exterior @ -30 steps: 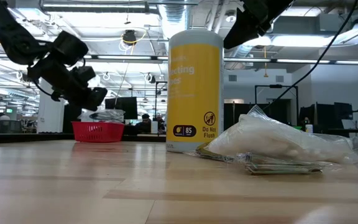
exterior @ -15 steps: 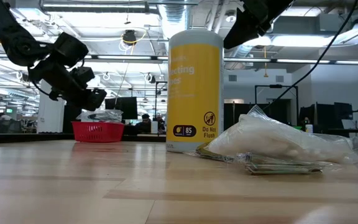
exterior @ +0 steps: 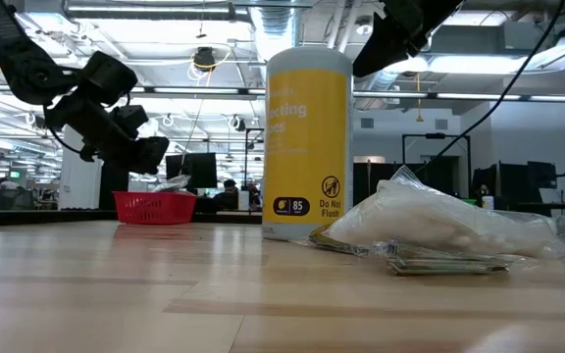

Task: Pick & Place Travel size toiletries
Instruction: Put the nail cutter into the bottom orange bin

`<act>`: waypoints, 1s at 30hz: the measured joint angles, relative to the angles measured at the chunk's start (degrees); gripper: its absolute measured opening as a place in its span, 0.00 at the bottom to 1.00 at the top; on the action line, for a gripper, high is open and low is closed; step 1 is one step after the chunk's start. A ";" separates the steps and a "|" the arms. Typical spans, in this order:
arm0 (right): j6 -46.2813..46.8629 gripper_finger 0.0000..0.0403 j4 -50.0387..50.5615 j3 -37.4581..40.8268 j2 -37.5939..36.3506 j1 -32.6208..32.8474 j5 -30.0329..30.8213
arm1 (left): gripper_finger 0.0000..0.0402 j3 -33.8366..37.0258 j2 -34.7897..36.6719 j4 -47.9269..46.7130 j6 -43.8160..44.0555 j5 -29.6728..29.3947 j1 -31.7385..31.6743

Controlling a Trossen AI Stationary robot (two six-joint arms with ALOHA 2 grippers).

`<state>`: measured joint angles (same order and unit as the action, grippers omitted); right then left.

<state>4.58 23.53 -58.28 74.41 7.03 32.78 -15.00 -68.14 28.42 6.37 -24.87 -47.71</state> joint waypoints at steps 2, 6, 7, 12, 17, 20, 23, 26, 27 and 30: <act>0.00 0.29 0.00 0.00 0.00 0.00 0.01 | 0.37 0.00 0.02 0.04 0.09 0.03 0.16; 0.00 0.29 0.02 0.00 0.00 0.07 0.01 | 0.36 0.00 1.22 0.14 0.06 2.61 1.26; 0.00 0.29 0.04 0.00 0.00 0.27 0.01 | 0.36 0.00 1.83 0.11 0.07 4.43 1.65; 1.23 0.29 0.77 0.00 0.00 1.74 -0.20 | 0.34 0.00 5.43 0.15 0.11 16.38 4.63; 5.15 0.29 4.77 0.00 0.00 3.49 -2.94 | 0.34 0.00 9.43 0.20 0.13 21.72 9.99; 8.26 0.29 9.50 -0.01 0.00 4.87 -3.34 | 0.34 0.00 11.51 0.17 0.39 21.80 14.02; 11.72 0.29 14.64 0.15 0.02 5.86 -4.64 | 0.34 0.00 13.00 0.23 0.47 21.80 17.90; 13.45 0.29 15.61 2.12 0.04 6.44 -4.71 | 0.33 0.00 13.83 0.22 0.55 21.80 21.10; 13.46 0.29 15.72 2.74 0.06 6.40 -4.71 | 0.33 0.00 13.92 0.34 0.54 21.80 22.01; 12.84 0.29 13.53 5.09 0.02 6.26 -4.65 | 0.33 0.00 13.92 0.50 0.40 21.70 24.00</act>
<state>17.41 37.06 -53.19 74.43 13.28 28.13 -15.00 -54.22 28.93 6.77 -3.18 -23.72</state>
